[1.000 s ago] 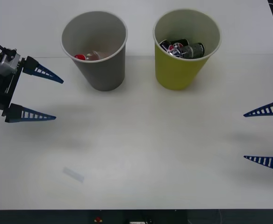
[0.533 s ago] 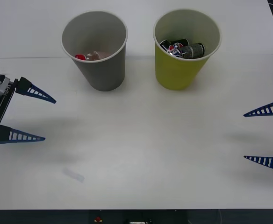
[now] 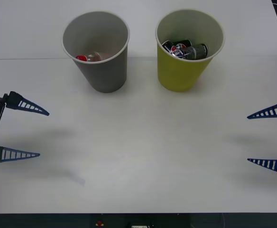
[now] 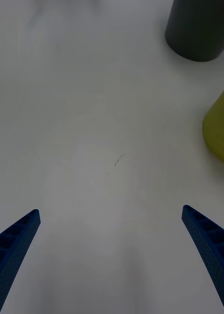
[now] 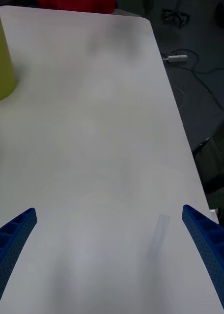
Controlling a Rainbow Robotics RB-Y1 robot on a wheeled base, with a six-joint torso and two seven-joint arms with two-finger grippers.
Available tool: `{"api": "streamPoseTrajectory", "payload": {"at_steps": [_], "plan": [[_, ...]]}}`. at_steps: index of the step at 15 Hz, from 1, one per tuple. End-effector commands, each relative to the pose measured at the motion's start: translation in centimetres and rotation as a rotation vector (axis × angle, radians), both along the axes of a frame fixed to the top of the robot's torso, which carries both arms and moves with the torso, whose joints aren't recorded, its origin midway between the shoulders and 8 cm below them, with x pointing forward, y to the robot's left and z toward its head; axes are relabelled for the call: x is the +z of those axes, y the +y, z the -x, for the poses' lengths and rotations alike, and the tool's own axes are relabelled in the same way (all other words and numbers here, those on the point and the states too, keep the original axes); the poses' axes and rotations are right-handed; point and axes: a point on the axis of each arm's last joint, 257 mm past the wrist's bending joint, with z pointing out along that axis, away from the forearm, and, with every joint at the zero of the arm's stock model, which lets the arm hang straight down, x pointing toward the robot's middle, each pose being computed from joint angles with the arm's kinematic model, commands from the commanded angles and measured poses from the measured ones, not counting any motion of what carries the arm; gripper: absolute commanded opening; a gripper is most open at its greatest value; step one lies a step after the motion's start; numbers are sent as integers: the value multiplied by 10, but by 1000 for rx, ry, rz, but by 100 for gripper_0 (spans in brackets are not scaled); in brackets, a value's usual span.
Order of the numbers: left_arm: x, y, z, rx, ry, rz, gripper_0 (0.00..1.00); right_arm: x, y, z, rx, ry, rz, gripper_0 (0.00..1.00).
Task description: Put the can into the green bin and the plastic bottle into the gray bin
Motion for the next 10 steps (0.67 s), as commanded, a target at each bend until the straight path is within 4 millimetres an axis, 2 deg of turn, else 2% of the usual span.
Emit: {"api": "streamPoseTrajectory", "payload": {"at_steps": [1,6,10], "plan": [[-1,-3,8,37,-35,10,100,0,0,0,0,0,0,100],[-5,-4,20,83,-50,16,100,0,0,0,0,0,0,100],[-6,-3,20,82,-56,15,100,0,0,0,0,0,0,100]]}}
